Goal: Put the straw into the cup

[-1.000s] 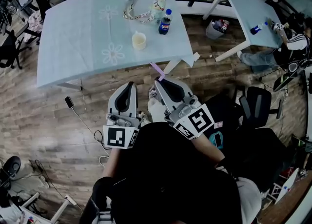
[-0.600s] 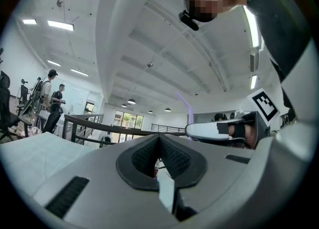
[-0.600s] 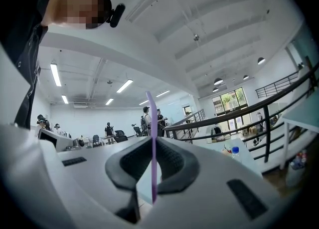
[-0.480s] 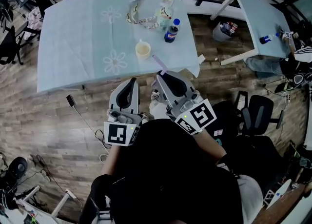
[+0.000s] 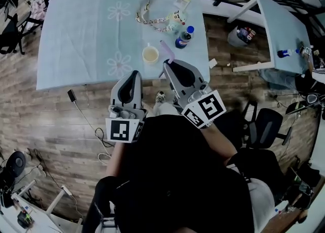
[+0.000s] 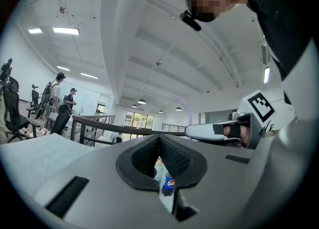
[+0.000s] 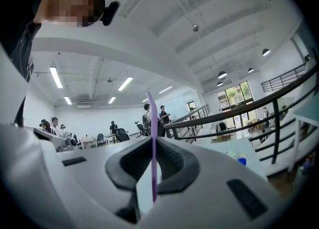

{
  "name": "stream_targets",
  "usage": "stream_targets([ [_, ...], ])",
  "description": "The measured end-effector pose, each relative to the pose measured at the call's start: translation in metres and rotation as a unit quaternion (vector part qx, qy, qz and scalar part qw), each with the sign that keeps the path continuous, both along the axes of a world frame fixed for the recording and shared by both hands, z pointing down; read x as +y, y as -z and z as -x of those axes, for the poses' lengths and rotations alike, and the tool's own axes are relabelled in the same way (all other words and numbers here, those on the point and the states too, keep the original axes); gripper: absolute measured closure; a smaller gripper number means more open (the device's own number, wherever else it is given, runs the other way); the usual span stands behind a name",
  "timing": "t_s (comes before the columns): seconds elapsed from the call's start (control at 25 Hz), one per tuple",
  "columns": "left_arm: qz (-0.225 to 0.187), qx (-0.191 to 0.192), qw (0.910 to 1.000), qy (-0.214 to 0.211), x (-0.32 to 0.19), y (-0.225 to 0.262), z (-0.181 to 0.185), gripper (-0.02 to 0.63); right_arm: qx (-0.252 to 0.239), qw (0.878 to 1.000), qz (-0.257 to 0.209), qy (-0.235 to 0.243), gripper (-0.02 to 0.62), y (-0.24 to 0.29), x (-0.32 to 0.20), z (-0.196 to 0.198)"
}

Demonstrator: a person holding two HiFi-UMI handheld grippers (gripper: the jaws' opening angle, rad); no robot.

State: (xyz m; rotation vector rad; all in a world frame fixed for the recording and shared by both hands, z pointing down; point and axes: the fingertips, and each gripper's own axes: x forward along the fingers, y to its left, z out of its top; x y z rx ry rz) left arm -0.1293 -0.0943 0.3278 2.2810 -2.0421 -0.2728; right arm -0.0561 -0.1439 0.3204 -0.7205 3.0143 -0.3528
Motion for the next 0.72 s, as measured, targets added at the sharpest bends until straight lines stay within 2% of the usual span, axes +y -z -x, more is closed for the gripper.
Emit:
stream_targets([
  [0.2, 0.026, -0.013, 0.9996, -0.001, -0.020, -0.013, 0.012, 0.598, 0.003, 0.999, 0.033, -0.010, 0.566, -0.018, -0.030, 0.011],
  [0.36, 0.043, -0.014, 0.9990, -0.004, -0.043, -0.025, 0.032, 0.598, 0.010, 0.999, 0.036, -0.031, 0.566, -0.026, -0.056, 0.026],
  [0.72, 0.040, -0.006, 0.9944, -0.098, -0.105, -0.031, 0.049, 0.598, 0.043, 0.990, 0.066, -0.120, 0.566, -0.070, -0.110, 0.048],
])
